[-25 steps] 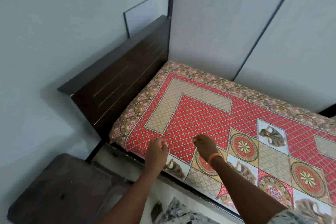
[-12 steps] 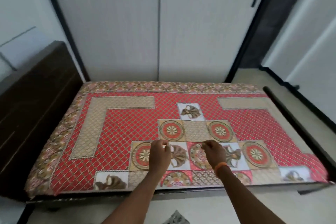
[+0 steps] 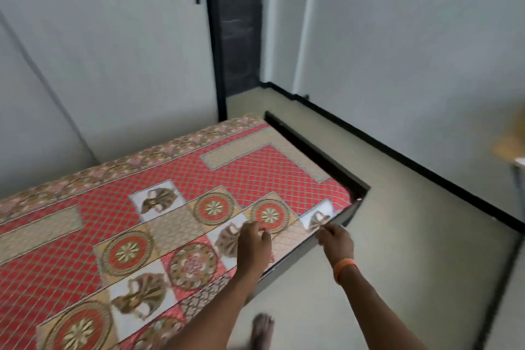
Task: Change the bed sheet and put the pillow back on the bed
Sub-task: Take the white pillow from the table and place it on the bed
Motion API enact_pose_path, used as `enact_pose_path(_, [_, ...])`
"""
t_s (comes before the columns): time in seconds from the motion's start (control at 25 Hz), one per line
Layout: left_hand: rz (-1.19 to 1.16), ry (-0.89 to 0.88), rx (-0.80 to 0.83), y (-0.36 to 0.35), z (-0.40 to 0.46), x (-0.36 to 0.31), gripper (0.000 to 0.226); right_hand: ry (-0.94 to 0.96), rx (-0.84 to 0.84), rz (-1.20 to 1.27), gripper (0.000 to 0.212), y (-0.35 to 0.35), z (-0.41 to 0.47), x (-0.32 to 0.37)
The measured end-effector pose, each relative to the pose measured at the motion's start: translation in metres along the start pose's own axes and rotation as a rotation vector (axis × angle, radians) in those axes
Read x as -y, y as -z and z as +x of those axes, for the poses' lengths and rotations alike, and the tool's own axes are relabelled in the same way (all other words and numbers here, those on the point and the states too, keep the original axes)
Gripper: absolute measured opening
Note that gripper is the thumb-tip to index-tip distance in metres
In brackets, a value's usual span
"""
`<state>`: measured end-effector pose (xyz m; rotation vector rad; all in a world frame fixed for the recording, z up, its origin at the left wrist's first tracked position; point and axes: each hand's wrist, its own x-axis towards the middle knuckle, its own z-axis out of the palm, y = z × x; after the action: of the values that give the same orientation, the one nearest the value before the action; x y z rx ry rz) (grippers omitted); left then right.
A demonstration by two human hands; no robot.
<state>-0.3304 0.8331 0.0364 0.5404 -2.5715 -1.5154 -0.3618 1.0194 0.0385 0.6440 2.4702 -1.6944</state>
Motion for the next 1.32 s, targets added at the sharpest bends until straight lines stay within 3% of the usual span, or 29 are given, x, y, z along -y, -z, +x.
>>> enact_pose_path(0.12, [-0.009,-0.047,0.087,-0.077,0.049,-0.05,0.014,-0.024,-0.125,0.102,0.006,0.054,0.067,-0.004])
enact_pose_path(0.52, [-0.107,-0.26,0.473,-0.34,0.17,-0.27,0.016,-0.118,-0.587,0.283,0.013,0.271,0.266,0.036])
enact_pose_path(0.8, [-0.17,-0.431,0.663,-0.519,0.183,-0.429,0.015,-0.074,-0.798,0.397,0.007,0.445,0.395,0.024])
enact_pose_path(1.0, [-0.173,-0.422,0.705,-0.629,0.181,-0.527,0.015,-0.077,-0.857,0.479,0.006,0.565,0.467,0.018])
enact_pose_path(1.32, [-0.229,-0.408,0.851,-0.802,0.166,-0.659,0.02,-0.041,-1.09,0.267,0.008,0.76,0.567,0.022])
